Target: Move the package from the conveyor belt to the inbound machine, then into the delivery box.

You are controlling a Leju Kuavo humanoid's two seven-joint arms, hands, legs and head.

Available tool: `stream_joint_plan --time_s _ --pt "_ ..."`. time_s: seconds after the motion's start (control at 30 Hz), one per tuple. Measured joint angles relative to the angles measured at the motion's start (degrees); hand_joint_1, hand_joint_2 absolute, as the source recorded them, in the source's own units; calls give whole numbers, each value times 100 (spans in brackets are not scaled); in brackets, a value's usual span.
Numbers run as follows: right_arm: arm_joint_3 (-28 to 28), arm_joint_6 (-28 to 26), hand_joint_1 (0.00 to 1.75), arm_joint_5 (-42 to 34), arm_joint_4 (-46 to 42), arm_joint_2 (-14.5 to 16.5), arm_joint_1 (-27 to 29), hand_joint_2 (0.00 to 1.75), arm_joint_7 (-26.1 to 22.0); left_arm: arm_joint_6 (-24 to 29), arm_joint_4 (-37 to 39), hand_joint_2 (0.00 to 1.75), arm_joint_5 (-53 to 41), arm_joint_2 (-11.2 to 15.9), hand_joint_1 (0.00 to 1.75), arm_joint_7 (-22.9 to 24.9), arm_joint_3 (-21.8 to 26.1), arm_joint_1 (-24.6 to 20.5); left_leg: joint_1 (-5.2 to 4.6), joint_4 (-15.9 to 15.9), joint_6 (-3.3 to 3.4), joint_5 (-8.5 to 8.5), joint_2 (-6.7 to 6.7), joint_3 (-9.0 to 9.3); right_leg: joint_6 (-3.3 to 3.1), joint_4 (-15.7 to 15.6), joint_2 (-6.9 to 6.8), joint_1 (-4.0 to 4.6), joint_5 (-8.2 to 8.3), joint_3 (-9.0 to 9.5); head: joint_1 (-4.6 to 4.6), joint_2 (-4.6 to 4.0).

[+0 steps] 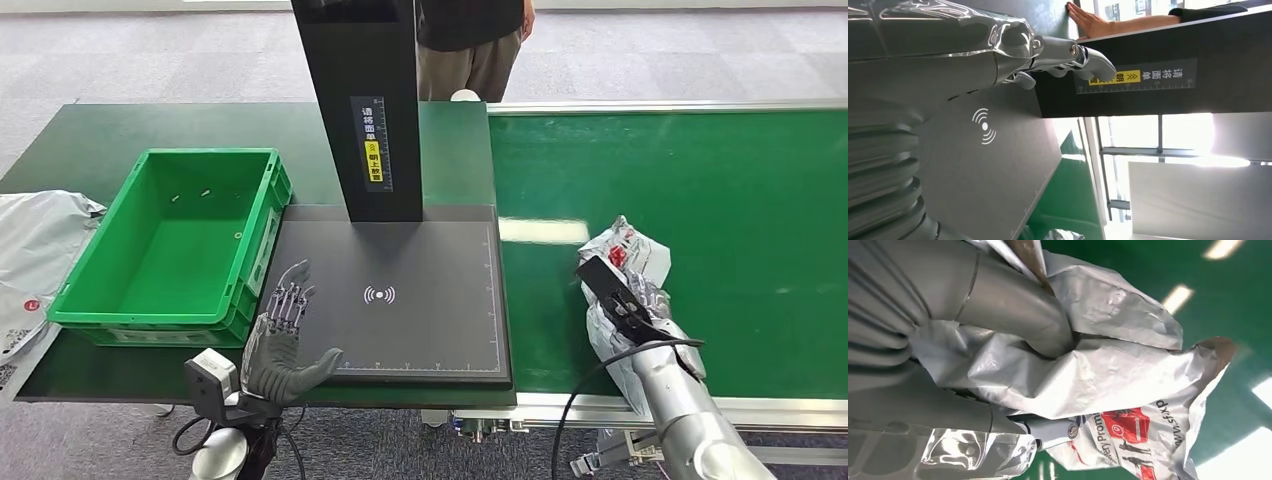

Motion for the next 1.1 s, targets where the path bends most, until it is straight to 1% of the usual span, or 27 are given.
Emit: stream_joint_plan --time_s 0.1,0.17,0.23,0.3,0.4,0.5,0.57,0.63,0.73,0.8,0.87,0.97,1.03,1.1 --pt "-222 -211 175 -455 -172 77 54 175 -730 4 -20 175 2 10 0 0 0 -14 0 0 0 0 1 0 0 0 1 0 0 -2 1 0" --pt "-336 -541 175 -721 -379 152 105 175 -1232 15 -37 175 5 10 0 0 0 -31 -1 0 0 0 1 -1 0 0 1 0 0 -3 0 0" --pt "-382 -934 175 -892 -680 226 182 175 -1576 29 -45 175 7 9 0 0 0 -44 0 0 0 0 1 0 0 0 1 0 0 -3 -1 0" --pt "-387 -1200 175 -994 -1023 290 277 175 -1727 38 -46 175 7 9 0 0 0 -60 0 0 0 0 1 0 0 0 2 0 0 -4 -1 0" --pt "-369 -1403 175 -1075 -1470 357 423 175 -1878 39 -46 175 5 7 0 0 0 -85 -1 -1 0 0 2 -1 0 0 3 1 0 -4 0 0" --pt "-274 -1674 175 -1070 -1895 413 587 175 -2160 31 -46 175 4 7 0 -18 -1 -121 -1 -1 0 0 2 -2 0 0 2 1 0 -4 0 1" --pt "-83 -1896 175 -955 -2296 441 748 175 -2352 12 -46 175 4 8 0 -60 -2 -158 -1 -1 0 0 2 -2 0 0 2 0 0 -4 0 1" --pt "261 -2147 175 -664 -2803 465 936 175 -2454 -12 -45 175 2 8 0 -98 -5 -210 0 -1 0 0 4 -2 0 1 4 1 0 -6 0 0" --pt "936 -2418 175 -138 -3475 477 1135 175 -2428 -26 -38 175 -3 7 0 -114 -13 -325 2 -2 -1 0 16 -1 -2 1 18 1 1 -12 -1 0" --pt "1317 -2480 175 5 -3770 477 1210 175 -2361 -25 -27 175 -4 5 0 -117 -19 -395 2 -2 -1 0 19 0 -3 1 22 1 1 -14 -2 0" --pt "1586 -2519 175 2 -3967 474 1255 175 -2314 -20 -18 175 -5 4 0 -118 -23 -430 3 -3 -1 0 16 -1 -3 1 18 2 1 -13 0 0" --pt "1843 -2548 175 -12 -4145 459 1271 175 -2320 7 8 175 -20 5 0 -122 -31 -462 1 -3 -1 0 16 -2 -2 1 17 4 1 -13 1 0" --pt "2014 -2540 175 232 -4209 431 1262 175 -2375 122 30 175 -110 6 0 -161 -41 -493 0 -3 -1 0 18 -4 -1 1 19 3 2 -12 1 0" --pt "2334 -2503 175 709 -4219 406 1218 175 -2422 324 39 175 -229 5 0 -232 -53 -530 -1 -3 -1 0 24 -4 -1 1 25 2 3 -13 1 0"
